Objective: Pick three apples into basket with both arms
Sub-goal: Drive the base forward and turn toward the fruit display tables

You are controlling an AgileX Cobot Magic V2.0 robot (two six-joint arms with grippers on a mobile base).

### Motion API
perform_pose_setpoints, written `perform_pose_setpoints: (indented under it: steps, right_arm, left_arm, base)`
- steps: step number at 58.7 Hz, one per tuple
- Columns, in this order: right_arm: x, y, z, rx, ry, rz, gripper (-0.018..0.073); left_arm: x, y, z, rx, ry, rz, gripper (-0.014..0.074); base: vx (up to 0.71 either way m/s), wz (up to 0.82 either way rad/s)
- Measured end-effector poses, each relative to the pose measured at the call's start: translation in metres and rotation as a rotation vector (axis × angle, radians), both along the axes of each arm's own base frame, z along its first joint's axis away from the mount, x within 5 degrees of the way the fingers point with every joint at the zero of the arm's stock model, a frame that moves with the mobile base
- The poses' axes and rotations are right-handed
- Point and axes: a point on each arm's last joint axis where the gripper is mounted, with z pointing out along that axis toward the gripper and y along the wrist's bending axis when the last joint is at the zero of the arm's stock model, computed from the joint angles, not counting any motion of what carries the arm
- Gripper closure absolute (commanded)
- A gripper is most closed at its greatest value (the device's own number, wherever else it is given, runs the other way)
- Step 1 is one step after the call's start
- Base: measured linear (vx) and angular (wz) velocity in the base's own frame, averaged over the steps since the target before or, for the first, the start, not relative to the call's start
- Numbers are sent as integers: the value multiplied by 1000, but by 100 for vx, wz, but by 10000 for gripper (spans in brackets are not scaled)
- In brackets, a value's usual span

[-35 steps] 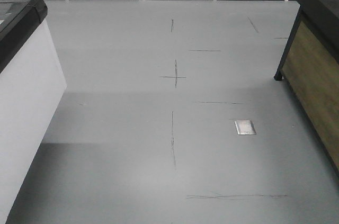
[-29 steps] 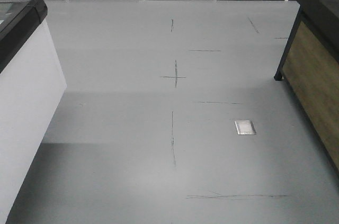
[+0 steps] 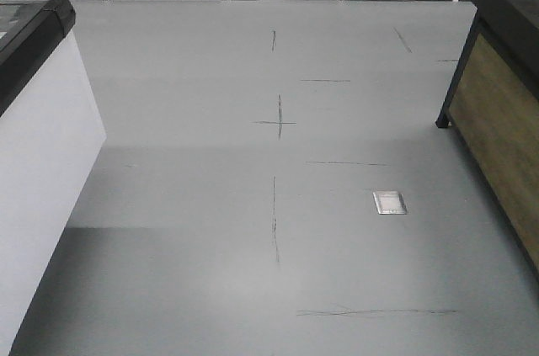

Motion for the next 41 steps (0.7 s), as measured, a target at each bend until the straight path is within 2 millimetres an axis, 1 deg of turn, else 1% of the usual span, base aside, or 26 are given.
perform_pose_setpoints:
  steps: [41]
  right_arm:
    - [0,0,0,0,0,0,567]
  left_arm:
    - [0,0,0,0,0,0,602]
  base:
    - [0,0]
